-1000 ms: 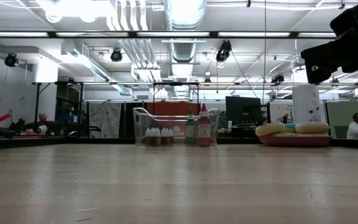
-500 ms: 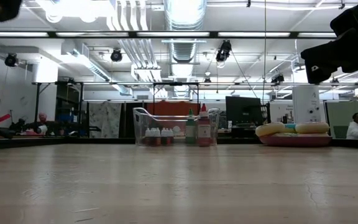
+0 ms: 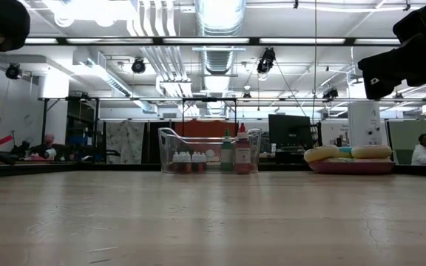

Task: Pick & Place food coloring
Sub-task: Put the small green food coloring bottle into the transparent bin

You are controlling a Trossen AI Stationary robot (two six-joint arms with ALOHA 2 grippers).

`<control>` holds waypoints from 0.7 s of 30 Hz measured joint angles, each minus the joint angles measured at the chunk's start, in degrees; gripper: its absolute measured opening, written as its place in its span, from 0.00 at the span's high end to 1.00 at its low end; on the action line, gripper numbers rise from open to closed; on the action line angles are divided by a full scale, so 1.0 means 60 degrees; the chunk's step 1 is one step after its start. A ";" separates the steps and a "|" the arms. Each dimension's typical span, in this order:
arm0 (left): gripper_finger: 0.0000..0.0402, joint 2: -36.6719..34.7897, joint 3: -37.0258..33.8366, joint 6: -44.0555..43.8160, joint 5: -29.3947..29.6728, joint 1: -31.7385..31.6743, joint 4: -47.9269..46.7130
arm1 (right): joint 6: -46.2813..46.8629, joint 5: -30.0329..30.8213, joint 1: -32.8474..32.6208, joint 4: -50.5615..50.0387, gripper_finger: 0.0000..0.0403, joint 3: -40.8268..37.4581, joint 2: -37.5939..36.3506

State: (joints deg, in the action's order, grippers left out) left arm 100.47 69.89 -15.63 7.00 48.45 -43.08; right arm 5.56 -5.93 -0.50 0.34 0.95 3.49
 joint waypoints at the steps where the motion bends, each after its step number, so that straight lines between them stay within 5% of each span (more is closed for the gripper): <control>1: 0.60 0.0044 0.0000 -0.0001 -0.0003 0.0000 0.0037 | 0.0000 -0.0004 -0.0002 0.0000 0.98 0.0000 0.0000; 21: 0.60 0.0505 -0.0310 -0.0196 -0.0555 -0.0102 0.0673 | 0.0000 0.0000 -0.0002 -0.0004 0.98 0.0000 0.0000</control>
State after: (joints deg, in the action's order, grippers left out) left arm 103.50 68.03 -16.81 3.67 47.83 -39.04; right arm 5.56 -5.93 -0.51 0.32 0.95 3.49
